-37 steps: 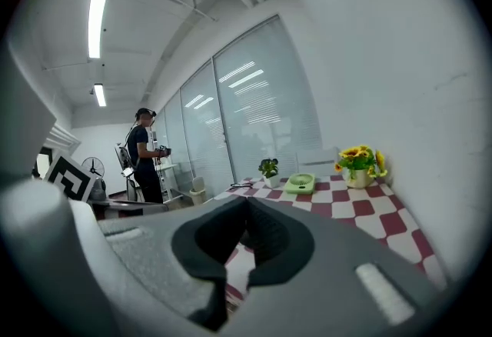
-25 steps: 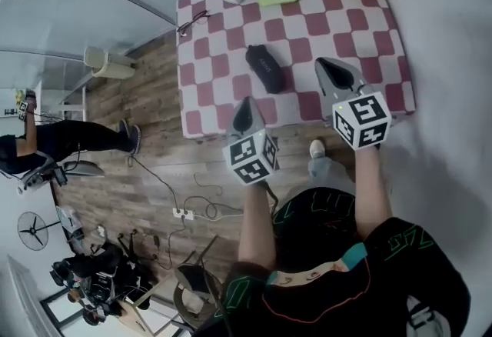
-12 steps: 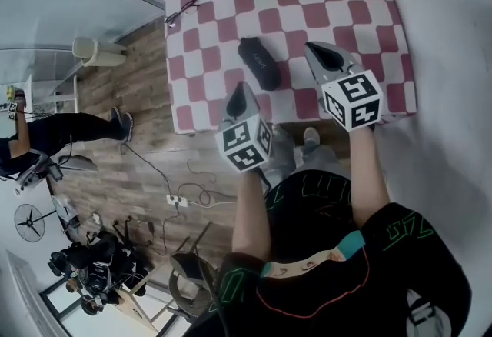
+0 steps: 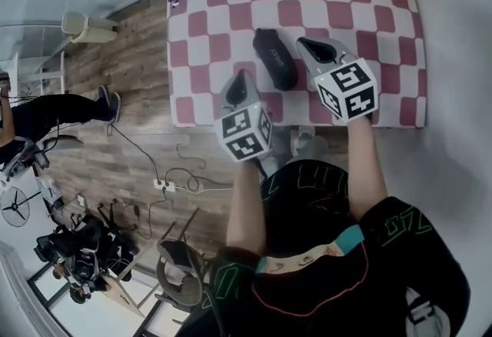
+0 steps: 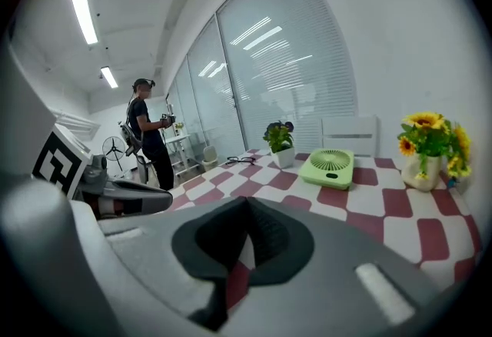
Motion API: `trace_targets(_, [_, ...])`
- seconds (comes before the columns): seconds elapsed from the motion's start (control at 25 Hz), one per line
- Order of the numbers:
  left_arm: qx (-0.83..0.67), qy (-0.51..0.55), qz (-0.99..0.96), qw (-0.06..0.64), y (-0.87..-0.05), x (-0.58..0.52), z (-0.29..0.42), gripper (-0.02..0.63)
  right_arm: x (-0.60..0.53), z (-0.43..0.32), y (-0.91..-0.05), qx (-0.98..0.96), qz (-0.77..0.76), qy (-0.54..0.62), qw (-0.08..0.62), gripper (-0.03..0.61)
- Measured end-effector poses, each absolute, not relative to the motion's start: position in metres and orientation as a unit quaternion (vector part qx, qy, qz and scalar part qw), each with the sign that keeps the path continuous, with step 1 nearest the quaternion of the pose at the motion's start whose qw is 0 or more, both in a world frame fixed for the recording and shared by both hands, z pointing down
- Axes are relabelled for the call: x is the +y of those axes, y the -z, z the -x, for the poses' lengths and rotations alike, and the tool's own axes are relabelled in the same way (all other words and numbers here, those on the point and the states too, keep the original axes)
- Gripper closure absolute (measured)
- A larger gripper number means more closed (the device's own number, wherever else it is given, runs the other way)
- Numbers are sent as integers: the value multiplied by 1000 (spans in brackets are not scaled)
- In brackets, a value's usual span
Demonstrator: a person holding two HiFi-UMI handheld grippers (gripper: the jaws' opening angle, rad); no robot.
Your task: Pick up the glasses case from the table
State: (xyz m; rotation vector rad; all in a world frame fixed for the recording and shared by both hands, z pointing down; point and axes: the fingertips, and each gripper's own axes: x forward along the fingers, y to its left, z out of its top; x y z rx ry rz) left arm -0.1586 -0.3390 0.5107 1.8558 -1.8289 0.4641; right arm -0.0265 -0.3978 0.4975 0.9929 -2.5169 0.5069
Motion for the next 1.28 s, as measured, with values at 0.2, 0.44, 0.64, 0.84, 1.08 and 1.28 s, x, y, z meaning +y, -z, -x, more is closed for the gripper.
trace_targets(0.2, [-662,-174,-678,269,-529,-357,170,604,-411,44,-517,-892,-340,-199,223,574])
trace_targets(0.44, [-652,-186,-673,296,-556,-373,181,604,-406,72,-548,-892,-270,-244,266,438])
trace_targets(0.64, [-639,-192,-679,308,-568,-386,183,603,-398,84,-568,-878,-224,-293,305,303])
trace_targets(0.84, [-627,-199,-686,310,-573,-397,182,603,-394,97,-574,-869,-193,-336,307,232])
trace_targets(1.08, [-626,-200,-685,314,-577,-401,190,603,-385,116,-582,-861,-162,-373,306,224])
trace_targets(1.28, [-638,-195,-676,314,-576,-395,199,603,-382,122,-586,-855,-158,-379,318,224])
